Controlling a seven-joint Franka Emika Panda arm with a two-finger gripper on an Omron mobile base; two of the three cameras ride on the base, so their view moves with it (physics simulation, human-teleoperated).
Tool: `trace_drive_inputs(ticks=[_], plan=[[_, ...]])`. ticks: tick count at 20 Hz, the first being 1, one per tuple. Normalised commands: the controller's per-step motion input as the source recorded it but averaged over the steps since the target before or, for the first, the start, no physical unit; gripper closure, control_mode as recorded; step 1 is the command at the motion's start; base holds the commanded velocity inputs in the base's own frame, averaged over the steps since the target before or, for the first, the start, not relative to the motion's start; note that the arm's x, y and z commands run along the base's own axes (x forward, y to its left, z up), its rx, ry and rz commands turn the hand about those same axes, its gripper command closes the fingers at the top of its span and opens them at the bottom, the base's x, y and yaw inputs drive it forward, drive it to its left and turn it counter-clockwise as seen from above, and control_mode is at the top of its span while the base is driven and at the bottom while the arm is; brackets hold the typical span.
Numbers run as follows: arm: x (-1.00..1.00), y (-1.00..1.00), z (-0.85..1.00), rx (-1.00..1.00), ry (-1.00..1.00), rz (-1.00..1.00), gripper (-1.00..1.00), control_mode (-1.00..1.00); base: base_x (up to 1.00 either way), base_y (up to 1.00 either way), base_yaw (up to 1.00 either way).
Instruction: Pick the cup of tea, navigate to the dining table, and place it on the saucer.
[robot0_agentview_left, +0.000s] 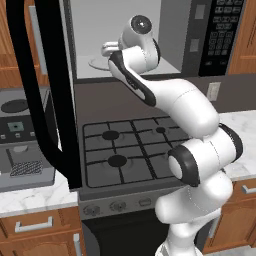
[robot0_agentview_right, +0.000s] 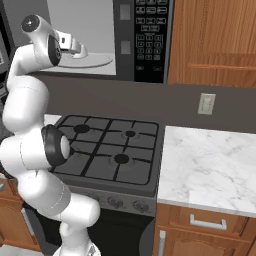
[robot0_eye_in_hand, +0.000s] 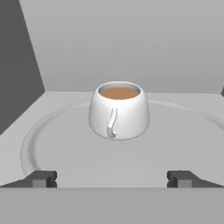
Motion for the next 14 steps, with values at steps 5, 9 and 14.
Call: trace_drive_inputs(ticks=[5, 9, 14], plan=[[0.34, 0.00, -0.14, 0.00, 0.00, 0.00, -1.00, -1.00, 0.00, 0.00, 0.00], [0.31, -0.01, -0.19, 0.00, 0.00, 0.00, -1.00, -1.00, 0.00, 0.00, 0.00], [0.25, 0.00, -0.19, 0.00, 0.00, 0.00, -1.00, -1.00, 0.00, 0.00, 0.00]])
